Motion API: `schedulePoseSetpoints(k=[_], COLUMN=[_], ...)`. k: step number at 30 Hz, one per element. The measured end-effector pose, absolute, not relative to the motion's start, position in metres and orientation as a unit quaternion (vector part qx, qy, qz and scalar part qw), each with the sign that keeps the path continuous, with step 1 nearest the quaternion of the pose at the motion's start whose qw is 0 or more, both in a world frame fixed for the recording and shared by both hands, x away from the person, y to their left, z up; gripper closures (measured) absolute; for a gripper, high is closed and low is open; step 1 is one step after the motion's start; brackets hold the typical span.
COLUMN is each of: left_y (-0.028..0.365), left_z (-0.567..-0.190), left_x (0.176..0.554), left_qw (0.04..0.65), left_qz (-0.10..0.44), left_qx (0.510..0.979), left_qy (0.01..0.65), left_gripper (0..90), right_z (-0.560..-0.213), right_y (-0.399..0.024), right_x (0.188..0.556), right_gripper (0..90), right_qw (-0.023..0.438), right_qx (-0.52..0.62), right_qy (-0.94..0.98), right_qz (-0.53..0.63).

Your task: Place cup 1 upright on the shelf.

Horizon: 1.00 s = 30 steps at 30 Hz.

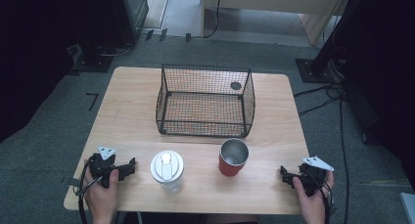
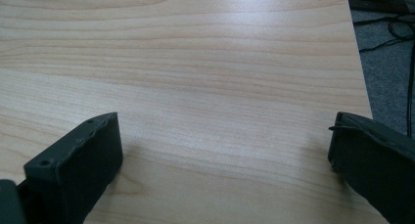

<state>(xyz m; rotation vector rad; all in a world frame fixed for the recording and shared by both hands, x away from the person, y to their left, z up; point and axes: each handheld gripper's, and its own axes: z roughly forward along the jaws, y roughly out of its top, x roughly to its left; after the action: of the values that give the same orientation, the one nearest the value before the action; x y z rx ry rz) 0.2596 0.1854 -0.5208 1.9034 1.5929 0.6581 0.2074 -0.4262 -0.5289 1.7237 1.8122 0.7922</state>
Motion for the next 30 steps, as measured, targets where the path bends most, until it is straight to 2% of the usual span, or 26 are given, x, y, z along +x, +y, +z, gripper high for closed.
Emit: schedulePoseSetpoints(k=[17, 30], left_y=[0.185, 0.185], left_z=[-0.521, -0.521], left_x=[0.260, 0.260], left_qw=[0.283, 0.283], left_qz=[0.246, 0.246], left_qx=[0.711, 0.711], left_qy=[0.595, 0.595], left_gripper=[0.0, 0.0], right_z=[-0.512, -0.500], right_y=[-0.406, -0.367], right_x=[0.194, 0.182], right_gripper=[0.0, 0.0], right_qw=[0.262, 0.252], right_qx=[0.630, 0.595], right_qy=[0.658, 0.679], right_qz=[0.319, 0.349])
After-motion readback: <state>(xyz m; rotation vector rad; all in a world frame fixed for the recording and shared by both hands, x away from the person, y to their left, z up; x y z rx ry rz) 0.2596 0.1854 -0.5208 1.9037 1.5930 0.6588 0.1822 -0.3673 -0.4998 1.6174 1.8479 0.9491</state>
